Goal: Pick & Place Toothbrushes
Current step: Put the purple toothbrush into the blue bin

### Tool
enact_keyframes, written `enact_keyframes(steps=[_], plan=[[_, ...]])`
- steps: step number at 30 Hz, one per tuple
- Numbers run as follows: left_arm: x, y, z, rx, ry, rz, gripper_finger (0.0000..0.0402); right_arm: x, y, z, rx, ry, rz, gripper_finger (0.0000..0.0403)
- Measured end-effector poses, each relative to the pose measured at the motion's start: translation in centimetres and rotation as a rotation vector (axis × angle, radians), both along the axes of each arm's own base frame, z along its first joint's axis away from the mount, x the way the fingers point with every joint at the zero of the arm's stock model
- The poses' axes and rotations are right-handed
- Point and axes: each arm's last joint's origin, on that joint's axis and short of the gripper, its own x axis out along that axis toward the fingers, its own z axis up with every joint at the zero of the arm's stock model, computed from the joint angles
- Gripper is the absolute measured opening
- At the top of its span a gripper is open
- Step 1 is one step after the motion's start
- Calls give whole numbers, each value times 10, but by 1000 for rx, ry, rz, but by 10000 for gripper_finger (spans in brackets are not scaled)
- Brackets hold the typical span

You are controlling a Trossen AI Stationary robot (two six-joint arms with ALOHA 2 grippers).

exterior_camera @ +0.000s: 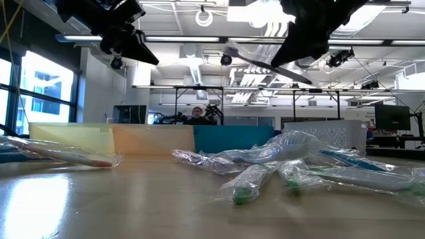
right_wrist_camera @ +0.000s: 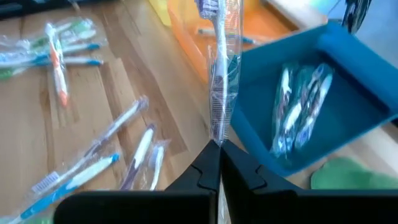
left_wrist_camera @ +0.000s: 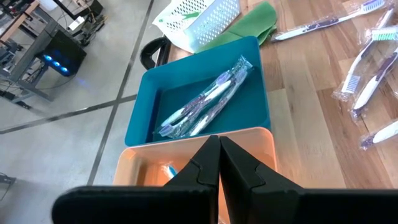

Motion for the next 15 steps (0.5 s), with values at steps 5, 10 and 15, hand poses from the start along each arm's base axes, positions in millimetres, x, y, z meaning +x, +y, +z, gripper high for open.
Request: enact_keyframes(steps=[5,10,15], plan=[[0,0,0,0,0,0,6,5,1,6,-31,-57,43,3],[0,0,0,0,0,0,6,6,1,7,-47,-69,61,3],[0,0,0,0,0,0,6,6,1,7,-53,-68,53,3]])
